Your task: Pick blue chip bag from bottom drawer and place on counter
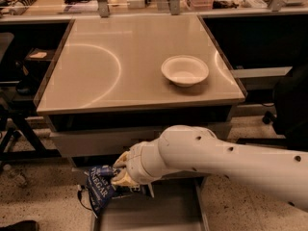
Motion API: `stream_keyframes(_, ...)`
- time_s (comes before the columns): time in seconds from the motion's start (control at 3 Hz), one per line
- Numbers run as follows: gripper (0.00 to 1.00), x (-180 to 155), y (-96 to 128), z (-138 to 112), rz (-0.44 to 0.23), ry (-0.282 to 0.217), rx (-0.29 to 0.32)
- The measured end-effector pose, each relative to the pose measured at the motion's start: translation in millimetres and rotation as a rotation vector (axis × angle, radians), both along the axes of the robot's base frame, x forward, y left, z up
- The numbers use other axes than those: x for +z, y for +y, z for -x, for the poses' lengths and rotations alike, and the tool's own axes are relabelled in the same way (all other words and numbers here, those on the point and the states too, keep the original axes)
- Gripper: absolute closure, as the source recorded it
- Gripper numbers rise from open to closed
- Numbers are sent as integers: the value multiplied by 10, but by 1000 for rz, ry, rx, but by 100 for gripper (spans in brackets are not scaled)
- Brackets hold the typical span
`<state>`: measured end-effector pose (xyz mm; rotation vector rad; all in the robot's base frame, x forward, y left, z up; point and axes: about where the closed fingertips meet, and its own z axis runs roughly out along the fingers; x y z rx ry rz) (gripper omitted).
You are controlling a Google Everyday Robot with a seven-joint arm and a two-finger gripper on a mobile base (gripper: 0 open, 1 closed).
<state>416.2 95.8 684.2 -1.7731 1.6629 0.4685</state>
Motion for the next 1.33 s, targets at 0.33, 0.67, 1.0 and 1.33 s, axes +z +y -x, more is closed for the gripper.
stream_keyframes(0.33,100,360,-31,-131,-13,-52,-25)
stream_keyframes(0.67,100,786,-62,-338,-22,-113,-27)
stream_keyframes(1.0,100,1237,-76,-532,-3,-170,-16)
stream_keyframes(1.33,100,1309,-61,-550,-5,-179,-13)
